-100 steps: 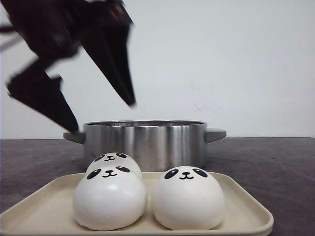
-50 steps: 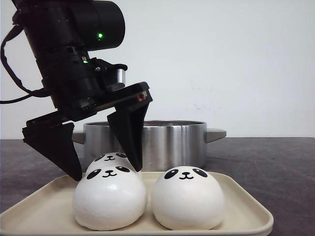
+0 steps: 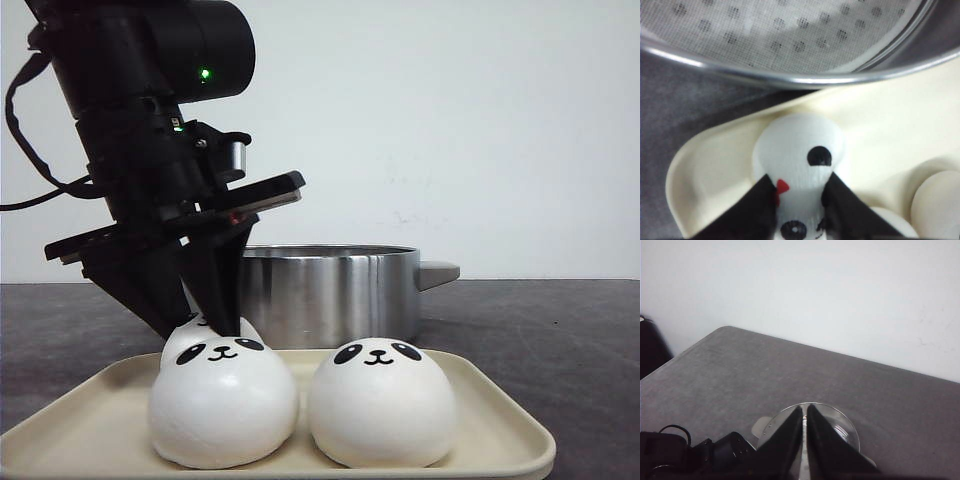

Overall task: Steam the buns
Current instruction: 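Reach the left gripper down and grasp the remaining farther panda bun, then lift the bun with the left gripper and lower it into the pot, release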

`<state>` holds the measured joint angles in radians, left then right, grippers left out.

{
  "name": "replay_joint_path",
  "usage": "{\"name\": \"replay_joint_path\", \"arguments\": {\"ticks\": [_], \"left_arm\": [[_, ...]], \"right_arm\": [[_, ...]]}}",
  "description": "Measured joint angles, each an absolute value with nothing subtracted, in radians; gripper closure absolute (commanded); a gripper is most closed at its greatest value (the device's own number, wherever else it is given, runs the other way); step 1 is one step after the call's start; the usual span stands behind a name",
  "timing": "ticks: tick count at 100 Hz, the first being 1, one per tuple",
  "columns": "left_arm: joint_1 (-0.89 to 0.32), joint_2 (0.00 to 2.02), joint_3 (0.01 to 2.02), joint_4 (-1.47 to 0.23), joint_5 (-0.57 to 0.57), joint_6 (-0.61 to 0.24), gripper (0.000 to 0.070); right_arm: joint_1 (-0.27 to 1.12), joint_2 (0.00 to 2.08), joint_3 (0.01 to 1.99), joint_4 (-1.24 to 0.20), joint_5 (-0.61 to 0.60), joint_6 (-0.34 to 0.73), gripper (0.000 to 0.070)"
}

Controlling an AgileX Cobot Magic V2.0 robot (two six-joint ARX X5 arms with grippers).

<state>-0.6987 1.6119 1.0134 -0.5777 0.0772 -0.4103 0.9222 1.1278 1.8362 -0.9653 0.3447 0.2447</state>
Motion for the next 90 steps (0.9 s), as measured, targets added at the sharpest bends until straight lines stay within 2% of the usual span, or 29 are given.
{"name": "replay_joint_path", "arguments": {"ticks": [24,61,90], "left_arm": [[-0.702,1.577,1.013,-0.613,0.078,-0.373,0.0693],[-0.715,1.171,1.016,-0.498,0.072,-0.358,0.0693],[-0.600,1.274,1.084,-0.406,0.057,-0.320,0.0693]], "right_arm": [[0.922,1.128,1.836,-0.983,0.345,0.262,0.0694],[0.922,1.128,1.836,-0.983,0.345,0.265,0.0694],[0.922,1.128,1.836,-0.982,0.345,0.266,0.0694]]}}
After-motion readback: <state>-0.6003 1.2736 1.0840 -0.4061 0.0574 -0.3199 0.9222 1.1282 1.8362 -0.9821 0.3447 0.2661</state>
